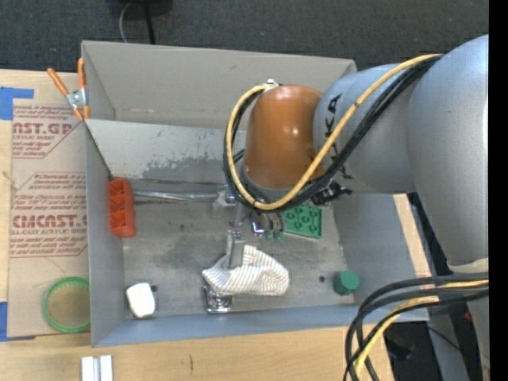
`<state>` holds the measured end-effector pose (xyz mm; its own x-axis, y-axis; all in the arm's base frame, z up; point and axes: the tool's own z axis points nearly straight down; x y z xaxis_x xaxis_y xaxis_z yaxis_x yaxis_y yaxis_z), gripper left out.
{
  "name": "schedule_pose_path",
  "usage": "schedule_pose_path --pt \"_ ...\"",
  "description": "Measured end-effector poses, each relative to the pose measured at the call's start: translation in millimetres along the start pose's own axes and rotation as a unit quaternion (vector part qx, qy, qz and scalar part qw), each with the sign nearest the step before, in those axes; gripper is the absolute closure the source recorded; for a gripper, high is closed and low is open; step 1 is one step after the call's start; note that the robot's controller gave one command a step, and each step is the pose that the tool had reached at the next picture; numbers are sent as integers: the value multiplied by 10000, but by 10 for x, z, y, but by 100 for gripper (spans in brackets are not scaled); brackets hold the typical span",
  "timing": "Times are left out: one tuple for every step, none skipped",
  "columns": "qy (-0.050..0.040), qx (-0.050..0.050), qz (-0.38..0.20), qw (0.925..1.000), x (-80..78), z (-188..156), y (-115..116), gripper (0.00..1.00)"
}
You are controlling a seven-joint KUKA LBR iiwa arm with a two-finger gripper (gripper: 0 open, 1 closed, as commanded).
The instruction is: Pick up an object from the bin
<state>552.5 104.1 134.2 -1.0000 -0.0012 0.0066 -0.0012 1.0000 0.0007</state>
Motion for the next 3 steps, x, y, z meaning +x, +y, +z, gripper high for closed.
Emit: schedule_pose_path --pt "-34 -3 2 10000 -17 -44 -3 0" --pt "-44 -6 -182 9998 146 123 -143 0" --pt "-42 -4 -175 9998 246 523 -308 0"
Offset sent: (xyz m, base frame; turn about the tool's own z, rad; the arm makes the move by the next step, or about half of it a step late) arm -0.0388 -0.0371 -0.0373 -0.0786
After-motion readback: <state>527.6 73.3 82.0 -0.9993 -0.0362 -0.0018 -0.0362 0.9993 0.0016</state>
